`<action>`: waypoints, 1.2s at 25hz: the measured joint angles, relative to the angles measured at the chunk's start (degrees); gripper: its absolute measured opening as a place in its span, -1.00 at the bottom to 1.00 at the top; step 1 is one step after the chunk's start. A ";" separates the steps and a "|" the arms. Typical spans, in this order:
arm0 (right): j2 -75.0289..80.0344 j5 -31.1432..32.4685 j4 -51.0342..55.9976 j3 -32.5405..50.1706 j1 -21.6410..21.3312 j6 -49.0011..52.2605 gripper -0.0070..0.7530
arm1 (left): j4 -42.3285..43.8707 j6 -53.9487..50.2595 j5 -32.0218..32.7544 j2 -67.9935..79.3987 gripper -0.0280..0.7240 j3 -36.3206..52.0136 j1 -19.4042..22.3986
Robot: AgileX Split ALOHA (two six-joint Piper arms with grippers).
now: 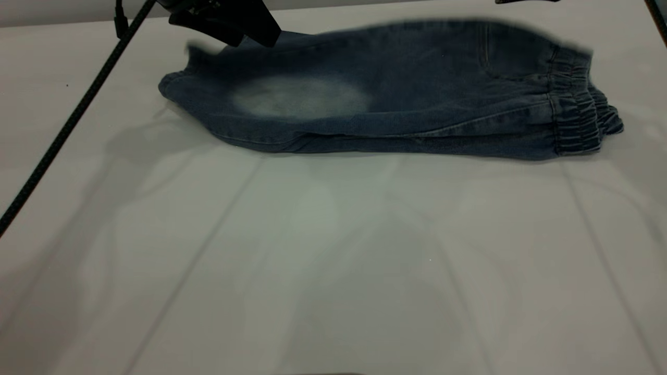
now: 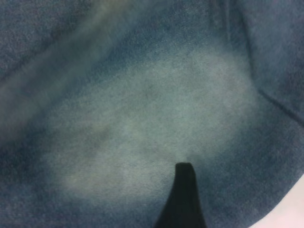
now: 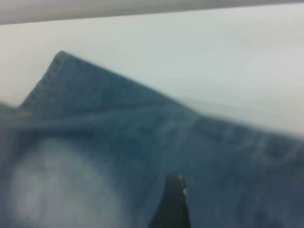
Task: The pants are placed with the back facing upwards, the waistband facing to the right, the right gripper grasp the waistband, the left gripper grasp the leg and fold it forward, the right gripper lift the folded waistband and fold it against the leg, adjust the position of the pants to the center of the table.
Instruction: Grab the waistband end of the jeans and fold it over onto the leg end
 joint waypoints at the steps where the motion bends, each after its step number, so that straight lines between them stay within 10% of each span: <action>1: 0.00 0.82 -2.23 0.27 0.00 2.51 0.52 | 0.00 0.07 -0.40 0.05 0.58 0.00 0.00; 13: -5.65 18.29 -49.91 0.91 -8.53 49.29 0.52 | -1.44 0.51 -9.55 3.99 0.58 0.00 -3.12; 30: 1.06 17.10 -50.47 1.50 -12.27 46.91 0.52 | -2.15 1.80 -14.90 5.28 0.58 0.00 -9.82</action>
